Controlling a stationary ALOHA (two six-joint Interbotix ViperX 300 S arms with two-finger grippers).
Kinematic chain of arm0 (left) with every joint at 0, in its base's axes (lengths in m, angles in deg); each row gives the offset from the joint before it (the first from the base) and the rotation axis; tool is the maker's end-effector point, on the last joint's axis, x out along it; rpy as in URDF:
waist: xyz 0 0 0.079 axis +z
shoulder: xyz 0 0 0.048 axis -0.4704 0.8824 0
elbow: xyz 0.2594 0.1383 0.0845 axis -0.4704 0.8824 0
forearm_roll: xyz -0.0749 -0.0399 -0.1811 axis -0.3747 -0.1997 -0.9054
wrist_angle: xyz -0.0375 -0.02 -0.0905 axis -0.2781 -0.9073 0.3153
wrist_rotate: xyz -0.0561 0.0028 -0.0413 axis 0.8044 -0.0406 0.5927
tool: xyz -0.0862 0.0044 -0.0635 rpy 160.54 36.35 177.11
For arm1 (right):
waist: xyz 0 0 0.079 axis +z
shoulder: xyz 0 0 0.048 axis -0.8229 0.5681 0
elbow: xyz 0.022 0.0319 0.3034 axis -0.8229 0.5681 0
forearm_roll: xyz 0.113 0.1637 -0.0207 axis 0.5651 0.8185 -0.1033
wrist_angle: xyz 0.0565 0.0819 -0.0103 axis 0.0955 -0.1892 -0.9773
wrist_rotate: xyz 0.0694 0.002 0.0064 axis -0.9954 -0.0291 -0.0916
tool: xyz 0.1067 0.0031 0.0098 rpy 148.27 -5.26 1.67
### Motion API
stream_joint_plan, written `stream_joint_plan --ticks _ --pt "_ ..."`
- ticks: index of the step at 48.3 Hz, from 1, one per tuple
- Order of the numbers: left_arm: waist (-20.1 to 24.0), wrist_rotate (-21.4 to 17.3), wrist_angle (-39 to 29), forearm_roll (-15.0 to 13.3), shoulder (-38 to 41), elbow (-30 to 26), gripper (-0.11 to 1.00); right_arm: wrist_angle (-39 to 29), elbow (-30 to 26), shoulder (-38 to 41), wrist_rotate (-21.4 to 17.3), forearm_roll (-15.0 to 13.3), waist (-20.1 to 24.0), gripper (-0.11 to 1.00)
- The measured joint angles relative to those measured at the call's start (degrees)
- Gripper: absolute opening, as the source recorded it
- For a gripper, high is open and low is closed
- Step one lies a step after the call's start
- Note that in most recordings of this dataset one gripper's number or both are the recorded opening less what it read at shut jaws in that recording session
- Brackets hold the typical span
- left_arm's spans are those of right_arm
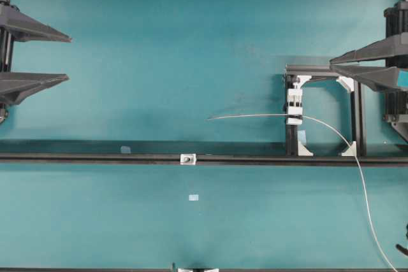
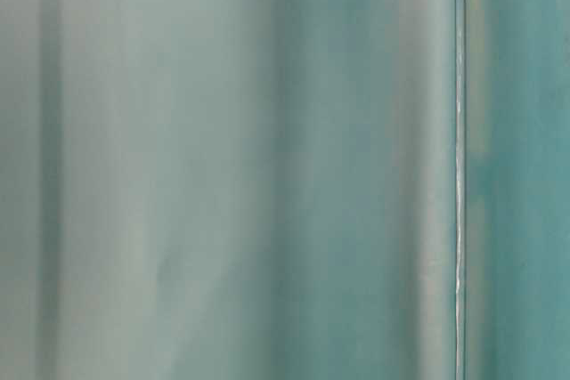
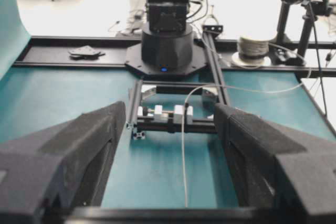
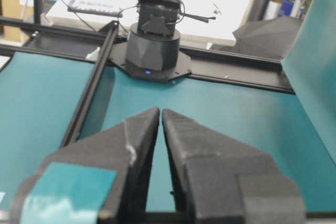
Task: Insert the wire through the hole in the metal fitting marked with a red label. (retake)
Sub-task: 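Move the right gripper down over the silver wire near the white clip holder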
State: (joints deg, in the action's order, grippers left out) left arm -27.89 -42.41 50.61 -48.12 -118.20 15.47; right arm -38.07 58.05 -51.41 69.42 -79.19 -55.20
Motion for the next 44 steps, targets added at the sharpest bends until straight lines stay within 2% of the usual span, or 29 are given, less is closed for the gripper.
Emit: stream_joint_plan --ticks 2,7,10,14,17,22,26,32,34,39,44 --pt "0.0 -0.09 0.0 -0.26 0.09 0.09 0.21 0.0 0.0 0.0 -0.18 0.0 0.09 0.21" --pt "-0.18 0.0 0.0 -1.41 0.44 0.53 0.02 0.09 0.35 0.0 -0.7 0.09 0.09 0.03" --pt "-0.18 -0.18 -0.09 -1.41 0.35 0.62 -0.03 0.09 0.7 0.0 -1.05 0.0 0.0 0.01" --pt "-0.18 -0.26 0.0 -1.58 0.44 0.7 0.05 0.18 1.05 0.0 -2.02 0.0 -0.09 0.01" --pt "-0.18 -0.26 -0.09 -1.49 0.44 1.23 0.17 0.18 1.23 0.0 -2.99 0.0 -0.18 0.02" --pt "-0.18 -0.26 -0.26 -1.58 0.44 2.11 0.4 0.18 1.58 0.0 -4.66 0.09 -0.35 0.2" --pt "-0.18 -0.26 -0.35 -1.58 0.44 2.55 0.42 0.09 1.85 0.09 -5.54 0.0 -0.44 0.43" --pt "-0.18 -0.26 -0.35 -1.58 0.44 2.81 0.52 0.18 2.02 0.09 -6.06 0.0 -0.53 0.79" --pt "-0.18 -0.35 -0.35 -1.58 0.53 2.81 0.57 0.18 2.02 0.18 -6.06 0.09 -0.53 0.82" --pt "-0.09 -0.26 -0.44 -1.58 0.44 2.81 0.66 0.18 2.11 1.14 -6.06 0.09 -0.53 0.81" --pt "0.09 -0.44 -0.44 -1.49 0.53 3.34 0.66 0.18 2.11 3.25 -6.06 0.44 -1.05 0.81"
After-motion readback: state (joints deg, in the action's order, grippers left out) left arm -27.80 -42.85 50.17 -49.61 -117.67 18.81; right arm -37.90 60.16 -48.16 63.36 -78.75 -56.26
